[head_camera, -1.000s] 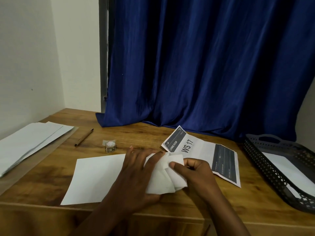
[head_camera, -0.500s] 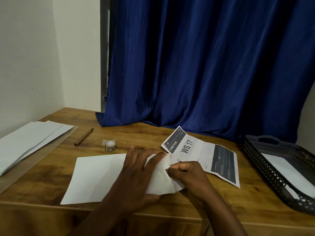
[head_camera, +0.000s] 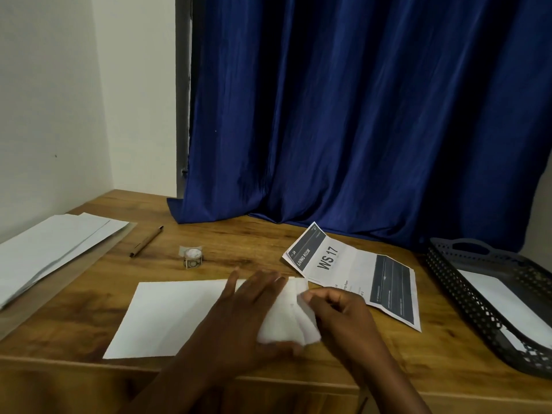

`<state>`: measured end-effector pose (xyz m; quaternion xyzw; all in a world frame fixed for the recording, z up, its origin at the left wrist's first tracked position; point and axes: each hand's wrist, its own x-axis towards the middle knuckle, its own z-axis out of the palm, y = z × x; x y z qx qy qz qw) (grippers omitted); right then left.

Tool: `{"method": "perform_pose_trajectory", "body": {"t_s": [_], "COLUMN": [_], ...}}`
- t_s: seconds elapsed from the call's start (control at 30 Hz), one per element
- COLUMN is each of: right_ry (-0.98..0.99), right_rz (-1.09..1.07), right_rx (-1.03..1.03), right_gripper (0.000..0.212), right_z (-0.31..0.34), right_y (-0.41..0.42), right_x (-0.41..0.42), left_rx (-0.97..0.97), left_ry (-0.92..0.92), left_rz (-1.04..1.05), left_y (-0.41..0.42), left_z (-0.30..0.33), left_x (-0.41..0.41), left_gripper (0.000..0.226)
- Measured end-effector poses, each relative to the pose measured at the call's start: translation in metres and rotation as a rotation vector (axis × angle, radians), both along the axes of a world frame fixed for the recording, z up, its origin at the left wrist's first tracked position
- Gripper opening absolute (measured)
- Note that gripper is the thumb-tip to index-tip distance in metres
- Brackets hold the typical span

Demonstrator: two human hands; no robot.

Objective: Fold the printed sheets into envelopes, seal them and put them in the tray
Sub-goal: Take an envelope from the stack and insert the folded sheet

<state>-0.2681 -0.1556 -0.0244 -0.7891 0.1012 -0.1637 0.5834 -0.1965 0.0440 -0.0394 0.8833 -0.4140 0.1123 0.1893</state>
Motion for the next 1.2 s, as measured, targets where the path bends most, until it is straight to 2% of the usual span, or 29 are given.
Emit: {"method": "perform_pose_trajectory", "body": {"t_s": [0.07, 0.13, 0.2, 0.33, 0.43, 0.6, 0.77, 0.93, 1.0, 1.1, 1.2], "right_ry": [-0.007, 0.004, 0.052, 0.217, 0.219, 0.139, 0.119, 0.236, 0.283, 0.331, 0.348], "right_rz": [-0.129, -0.201, -0.214, -0.095, 0.043, 0.219, 0.27, 0.305, 0.31, 0.338, 0.361], "right_rx": [-0.147, -0.253, -0.384, -0.717, -0.764, -0.721, -0.885, -1.125, -1.166, -1.191, -1.202], "right_gripper": [0.009, 0.009, 0.01, 0.029, 0.038, 0.048, 0.049, 0.062, 0.072, 0.108, 0.123], "right_z": [-0.004, -0.005, -0.007, -0.014, -0.019, -0.025, -0.022, -0.02, -0.02, -0.019, -0.022], "right_y": [-0.012, -0.021, -0.026, -0.021, -0.009, 0.005, 0.01, 0.02, 0.024, 0.027, 0.026], "right_x": [-0.007, -0.013, -0.018, -0.021, -0.017, -0.007, -0.012, -0.025, -0.03, -0.034, -0.034], "left_rx": [0.088, 0.179, 0.216, 0.239, 0.213, 0.139, 0.171, 0.188, 0.182, 0.156, 0.07], "left_ry": [0.1, 0.074, 0.049, 0.05, 0.055, 0.095, 0.03, 0.014, 0.016, 0.012, 0.037], "left_rz": [-0.014, -0.018, -0.017, -0.025, -0.03, -0.001, -0.046, -0.048, -0.049, -0.045, -0.01], "left_y": [-0.001, -0.002, -0.003, -0.004, -0.004, -0.002, -0.003, -0.004, -0.004, -0.003, -0.002], "left_z": [-0.006, -0.011, -0.014, -0.017, -0.016, -0.012, -0.014, -0.017, -0.02, -0.023, -0.02], "left_x": [0.003, 0.007, 0.011, 0.013, 0.013, 0.007, 0.008, 0.012, 0.014, 0.014, 0.011], "left_gripper": [0.083, 0.067, 0.061, 0.06, 0.059, 0.064, 0.056, 0.056, 0.056, 0.056, 0.058]}}
